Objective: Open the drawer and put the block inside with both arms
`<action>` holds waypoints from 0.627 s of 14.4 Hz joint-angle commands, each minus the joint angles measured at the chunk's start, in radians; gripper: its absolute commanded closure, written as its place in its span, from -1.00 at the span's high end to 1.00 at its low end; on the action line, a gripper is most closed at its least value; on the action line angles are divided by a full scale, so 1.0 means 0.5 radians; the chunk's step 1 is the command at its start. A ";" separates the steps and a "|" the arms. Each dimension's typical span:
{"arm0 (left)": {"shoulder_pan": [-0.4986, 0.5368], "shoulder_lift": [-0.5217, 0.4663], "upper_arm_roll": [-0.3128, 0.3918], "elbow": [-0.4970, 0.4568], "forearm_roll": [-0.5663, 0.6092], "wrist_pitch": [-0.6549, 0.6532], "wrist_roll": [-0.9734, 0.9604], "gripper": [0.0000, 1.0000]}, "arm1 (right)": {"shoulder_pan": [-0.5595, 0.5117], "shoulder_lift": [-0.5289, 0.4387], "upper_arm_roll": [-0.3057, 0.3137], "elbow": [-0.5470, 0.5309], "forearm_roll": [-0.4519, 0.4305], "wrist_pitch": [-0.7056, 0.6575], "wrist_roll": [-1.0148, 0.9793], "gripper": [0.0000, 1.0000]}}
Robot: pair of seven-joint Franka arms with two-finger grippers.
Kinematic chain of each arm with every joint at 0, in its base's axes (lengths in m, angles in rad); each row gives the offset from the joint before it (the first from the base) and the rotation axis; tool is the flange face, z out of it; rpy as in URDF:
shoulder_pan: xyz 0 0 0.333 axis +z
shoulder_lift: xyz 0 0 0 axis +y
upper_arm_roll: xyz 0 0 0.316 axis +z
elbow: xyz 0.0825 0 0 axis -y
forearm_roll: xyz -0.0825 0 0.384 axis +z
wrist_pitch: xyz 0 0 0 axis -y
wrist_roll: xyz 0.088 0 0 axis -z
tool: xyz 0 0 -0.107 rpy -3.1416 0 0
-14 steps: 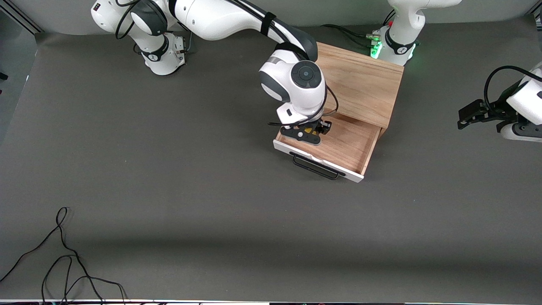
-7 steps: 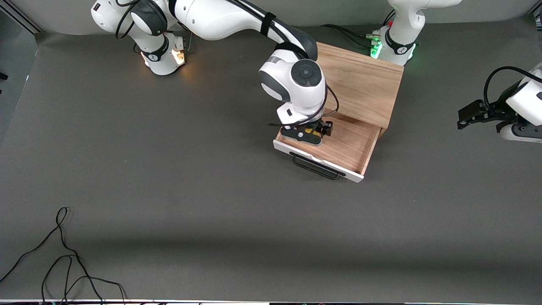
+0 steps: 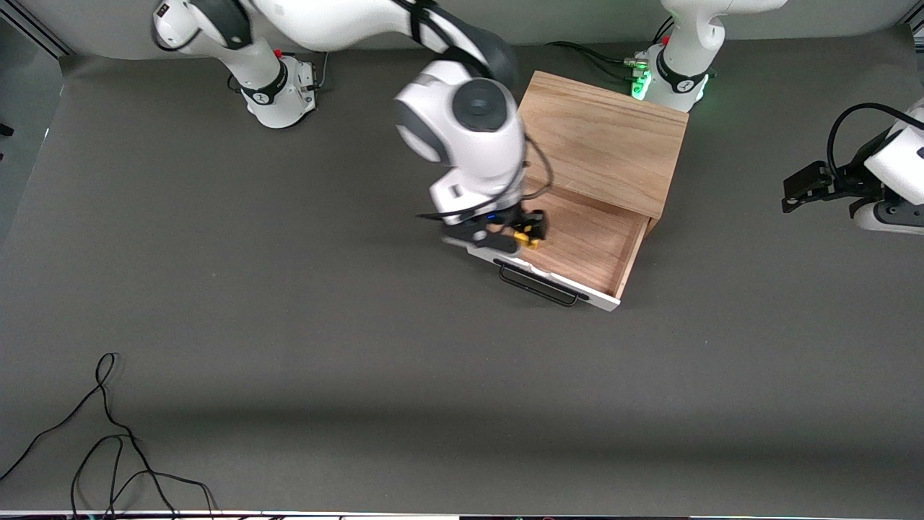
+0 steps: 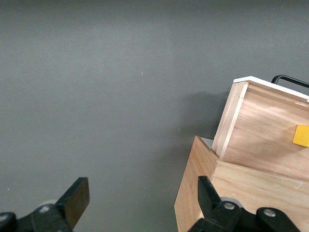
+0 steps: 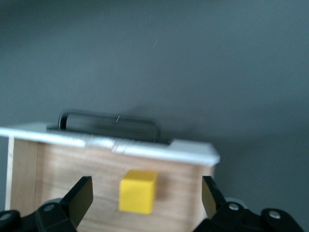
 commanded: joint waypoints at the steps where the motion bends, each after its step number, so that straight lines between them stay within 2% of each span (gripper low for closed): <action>1: 0.003 -0.034 -0.016 -0.020 0.035 -0.009 -0.030 0.99 | -0.233 -0.264 0.016 -0.231 0.010 -0.007 -0.247 1.00; 3: 0.000 -0.030 -0.016 -0.029 0.047 -0.033 -0.033 0.99 | -0.438 -0.414 0.016 -0.342 0.037 -0.001 -0.474 1.00; 5: 0.000 -0.024 -0.016 -0.051 0.056 -0.037 -0.036 0.99 | -0.702 -0.595 0.010 -0.504 0.215 0.002 -0.740 1.00; 7: -0.003 -0.030 -0.016 -0.115 0.117 -0.009 -0.039 0.99 | -0.951 -0.785 0.006 -0.700 0.240 -0.013 -1.166 1.00; 9: 0.000 -0.030 -0.019 -0.119 0.136 -0.003 -0.036 0.99 | -1.166 -0.954 -0.006 -0.869 0.237 -0.032 -1.416 1.00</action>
